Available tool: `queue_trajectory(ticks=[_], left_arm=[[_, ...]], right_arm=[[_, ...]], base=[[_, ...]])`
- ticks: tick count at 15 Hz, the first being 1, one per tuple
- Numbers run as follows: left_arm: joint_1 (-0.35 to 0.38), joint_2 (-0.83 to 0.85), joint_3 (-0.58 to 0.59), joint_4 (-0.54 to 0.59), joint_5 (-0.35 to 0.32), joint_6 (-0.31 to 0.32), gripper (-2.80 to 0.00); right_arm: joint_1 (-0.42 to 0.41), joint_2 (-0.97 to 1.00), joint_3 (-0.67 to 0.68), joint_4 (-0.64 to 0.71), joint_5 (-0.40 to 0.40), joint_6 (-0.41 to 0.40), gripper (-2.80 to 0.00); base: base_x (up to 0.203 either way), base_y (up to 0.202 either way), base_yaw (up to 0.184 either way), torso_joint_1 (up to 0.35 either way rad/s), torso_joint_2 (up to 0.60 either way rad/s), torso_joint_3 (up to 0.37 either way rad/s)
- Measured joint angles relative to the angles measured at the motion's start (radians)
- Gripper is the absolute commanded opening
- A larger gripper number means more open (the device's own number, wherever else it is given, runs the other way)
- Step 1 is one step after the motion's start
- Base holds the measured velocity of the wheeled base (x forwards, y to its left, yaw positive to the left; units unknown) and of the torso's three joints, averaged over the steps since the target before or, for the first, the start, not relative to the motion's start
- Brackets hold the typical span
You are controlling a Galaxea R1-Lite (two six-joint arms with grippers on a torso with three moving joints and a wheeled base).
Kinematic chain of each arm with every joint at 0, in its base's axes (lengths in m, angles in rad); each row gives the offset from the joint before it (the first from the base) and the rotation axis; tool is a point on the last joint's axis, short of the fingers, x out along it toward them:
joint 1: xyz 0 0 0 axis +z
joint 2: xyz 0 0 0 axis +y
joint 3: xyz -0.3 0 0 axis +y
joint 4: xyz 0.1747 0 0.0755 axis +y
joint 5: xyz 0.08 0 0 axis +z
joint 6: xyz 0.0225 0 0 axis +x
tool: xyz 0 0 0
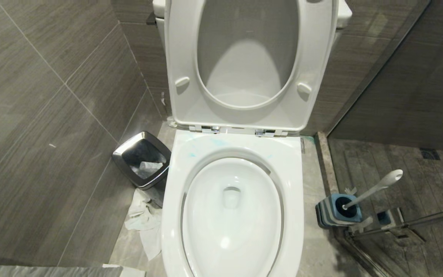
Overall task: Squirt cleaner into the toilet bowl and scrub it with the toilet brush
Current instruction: Pour in the cleaning agent
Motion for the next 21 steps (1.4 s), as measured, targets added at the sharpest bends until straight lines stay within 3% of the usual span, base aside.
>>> queue_trajectory(ticks=[7,10,14,16,21], left_arm=[[0.000,0.000,0.000,0.000,0.000,0.000,-2.80],[0.000,0.000,0.000,0.000,0.000,0.000,-2.80],[0.000,0.000,0.000,0.000,0.000,0.000,-2.80],[0.000,0.000,0.000,-0.001,0.000,0.000,-2.80],[0.000,0.000,0.000,0.000,0.000,0.000,-2.80]], right_arm=[[0.024,0.145,-0.090,-0.003,-0.033,0.003,-2.80],[0.153,0.231,-0.134,-0.007,-0.159,0.001,-2.80],[0.382,0.342,-0.169,-0.020,-0.421,-0.046,-2.80],[0.413,0.387,-0.185,-0.020,-0.456,-0.087,-2.80],[0.501,0.455,-0.212,-0.022,-0.453,-0.184,-2.80]], base=[[0.000,0.000,0.000,0.000,0.00,0.006],[0.000,0.000,0.000,0.000,0.00,0.000],[0.000,0.000,0.000,0.000,0.00,0.000],[0.000,0.000,0.000,0.000,0.00,0.000],[0.000,0.000,0.000,0.000,0.00,0.000]])
